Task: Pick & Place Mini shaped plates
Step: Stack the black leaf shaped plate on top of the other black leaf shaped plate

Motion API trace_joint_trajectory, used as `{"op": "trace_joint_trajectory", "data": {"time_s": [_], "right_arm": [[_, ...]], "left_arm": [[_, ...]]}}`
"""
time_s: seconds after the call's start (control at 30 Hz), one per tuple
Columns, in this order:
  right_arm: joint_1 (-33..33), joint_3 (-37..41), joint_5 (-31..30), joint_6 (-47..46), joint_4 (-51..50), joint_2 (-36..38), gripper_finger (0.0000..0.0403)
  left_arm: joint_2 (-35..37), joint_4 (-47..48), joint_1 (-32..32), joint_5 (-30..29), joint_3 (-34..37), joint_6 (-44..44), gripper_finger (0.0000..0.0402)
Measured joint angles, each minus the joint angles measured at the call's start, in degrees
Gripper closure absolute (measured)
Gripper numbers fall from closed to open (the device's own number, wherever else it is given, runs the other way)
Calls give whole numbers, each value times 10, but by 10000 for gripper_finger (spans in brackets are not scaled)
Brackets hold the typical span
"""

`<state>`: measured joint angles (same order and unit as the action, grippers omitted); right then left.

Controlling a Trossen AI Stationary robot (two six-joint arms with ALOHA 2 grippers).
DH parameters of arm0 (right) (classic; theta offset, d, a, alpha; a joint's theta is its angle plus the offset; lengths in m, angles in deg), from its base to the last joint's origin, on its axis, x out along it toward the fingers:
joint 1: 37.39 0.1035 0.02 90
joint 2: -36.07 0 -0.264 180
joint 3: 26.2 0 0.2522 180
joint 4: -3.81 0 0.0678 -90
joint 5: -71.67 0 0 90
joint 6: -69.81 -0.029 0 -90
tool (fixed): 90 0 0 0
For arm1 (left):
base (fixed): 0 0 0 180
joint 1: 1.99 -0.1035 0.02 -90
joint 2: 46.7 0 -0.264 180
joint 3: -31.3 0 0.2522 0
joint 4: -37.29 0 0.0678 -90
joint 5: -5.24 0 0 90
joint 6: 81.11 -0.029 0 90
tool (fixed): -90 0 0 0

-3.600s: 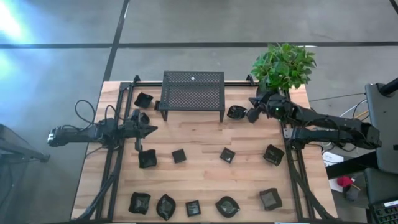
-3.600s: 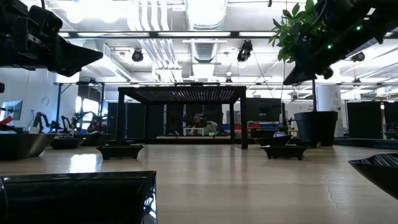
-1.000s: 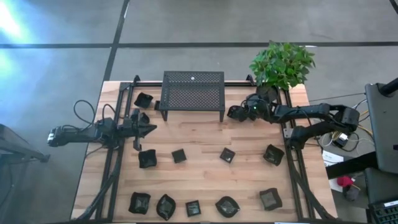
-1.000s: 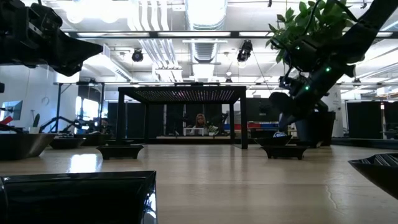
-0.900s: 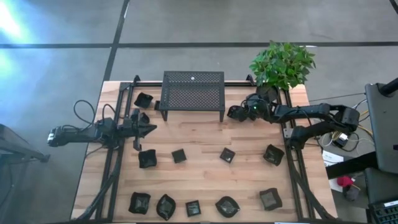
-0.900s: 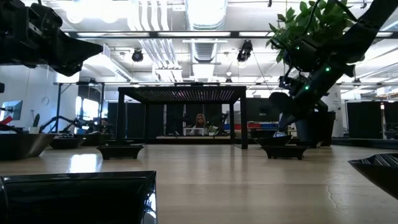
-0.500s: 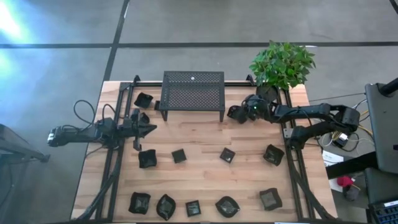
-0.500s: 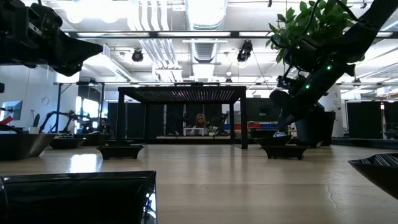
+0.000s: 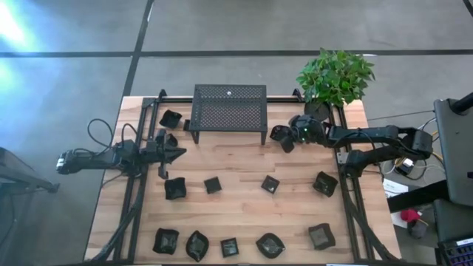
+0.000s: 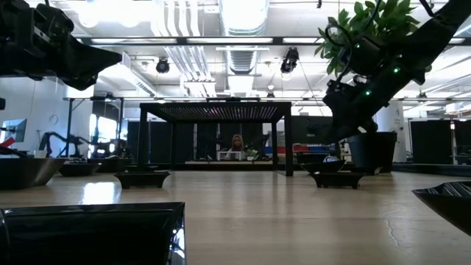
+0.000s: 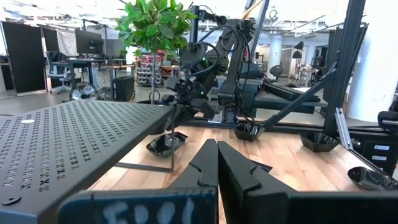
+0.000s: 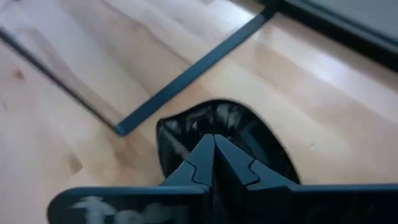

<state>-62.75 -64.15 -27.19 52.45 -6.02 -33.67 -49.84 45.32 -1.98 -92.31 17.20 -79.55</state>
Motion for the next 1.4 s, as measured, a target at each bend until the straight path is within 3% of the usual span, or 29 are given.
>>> {"op": "trace_joint_trajectory", "data": {"time_s": [0.47,0.77,1.17,1.4], "right_arm": [[0,1,29,-21,-7,0,337],[0,1,29,-21,-6,0,390],[0,1,29,-20,-5,3,394],[0,1,63,-20,-4,38,394]], "left_arm": [[0,3,0,0,0,3,401],[0,3,0,0,0,-2,401],[0,4,0,0,0,-2,401],[0,4,0,0,0,-2,401]]}}
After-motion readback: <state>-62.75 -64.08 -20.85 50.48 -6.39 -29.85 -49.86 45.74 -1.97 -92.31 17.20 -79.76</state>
